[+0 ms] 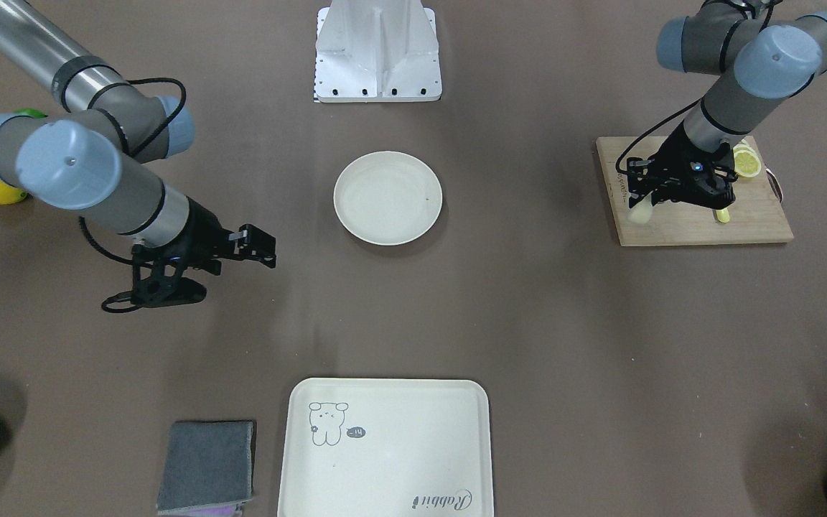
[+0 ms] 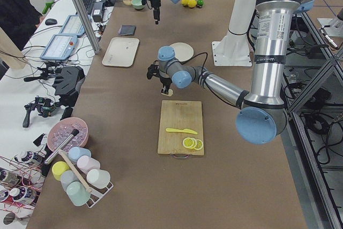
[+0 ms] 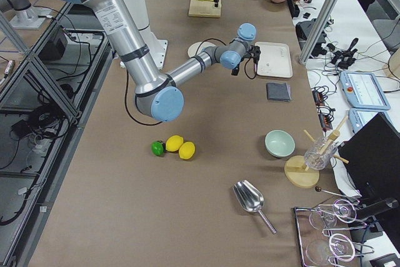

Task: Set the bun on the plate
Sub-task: 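Retract the right gripper from the plate while the left gripper grasps the bun, then carry the bun with the left gripper over the white plate, then lower the bun onto the plate and open the left gripper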

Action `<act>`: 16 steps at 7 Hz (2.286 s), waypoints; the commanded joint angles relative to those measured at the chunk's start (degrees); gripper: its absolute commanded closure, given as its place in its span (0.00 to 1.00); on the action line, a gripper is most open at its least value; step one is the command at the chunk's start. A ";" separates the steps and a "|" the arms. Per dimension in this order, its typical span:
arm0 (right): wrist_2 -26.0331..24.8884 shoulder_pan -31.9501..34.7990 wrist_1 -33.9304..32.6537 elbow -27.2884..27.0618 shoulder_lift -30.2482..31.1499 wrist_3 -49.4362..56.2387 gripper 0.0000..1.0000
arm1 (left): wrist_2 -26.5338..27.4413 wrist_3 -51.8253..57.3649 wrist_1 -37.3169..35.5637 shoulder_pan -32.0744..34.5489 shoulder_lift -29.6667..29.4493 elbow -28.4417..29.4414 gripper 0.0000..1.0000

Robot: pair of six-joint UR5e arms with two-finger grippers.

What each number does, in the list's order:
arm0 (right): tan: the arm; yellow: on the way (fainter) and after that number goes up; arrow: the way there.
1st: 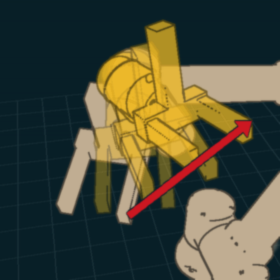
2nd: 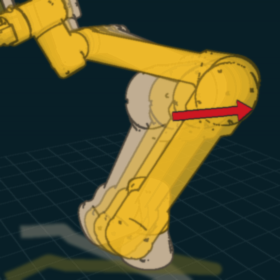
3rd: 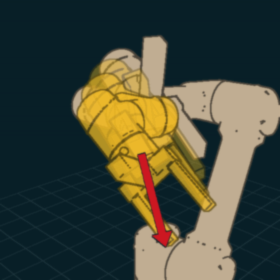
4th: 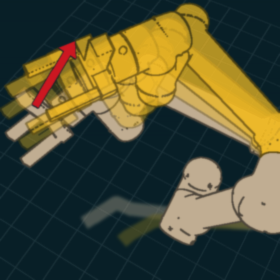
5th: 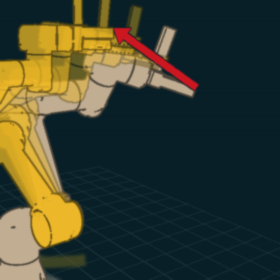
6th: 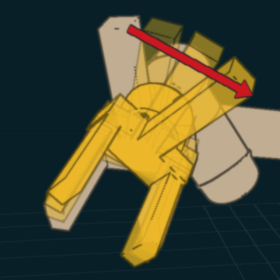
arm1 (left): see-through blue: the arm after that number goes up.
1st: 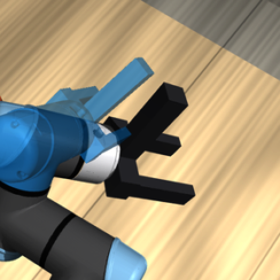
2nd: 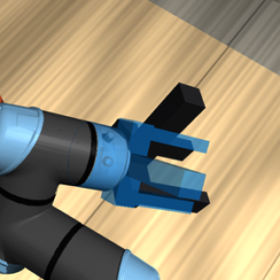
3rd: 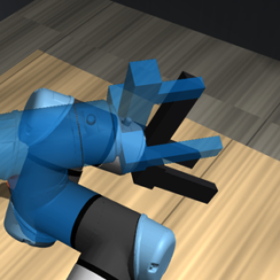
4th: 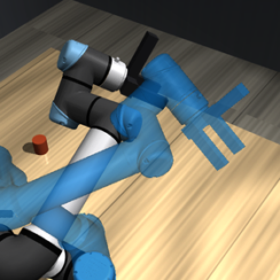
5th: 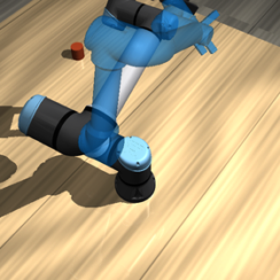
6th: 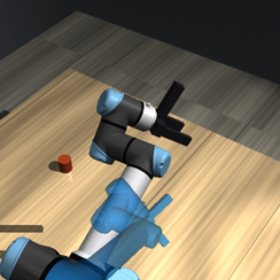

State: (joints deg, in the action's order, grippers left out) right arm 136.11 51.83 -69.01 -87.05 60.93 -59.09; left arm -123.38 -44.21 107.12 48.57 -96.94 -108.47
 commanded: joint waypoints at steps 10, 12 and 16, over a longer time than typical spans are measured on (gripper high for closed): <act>3.90 13.74 -0.69 0.13 11.58 20.51 0.00 | 18.52 -31.72 -11.59 -25.45 -39.56 22.42 0.61; 3.98 13.73 -1.66 0.04 11.49 20.51 0.00 | 18.61 -31.37 -11.76 -25.28 -39.20 21.90 0.32; 3.72 15.39 -1.83 -0.05 11.66 20.59 0.00 | 13.64 -20.72 -22.60 -16.45 -34.03 10.52 0.03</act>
State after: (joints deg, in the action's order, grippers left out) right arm 139.98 66.40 -70.74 -87.10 72.52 -38.56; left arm -106.28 -71.26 90.65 27.56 -133.42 -92.71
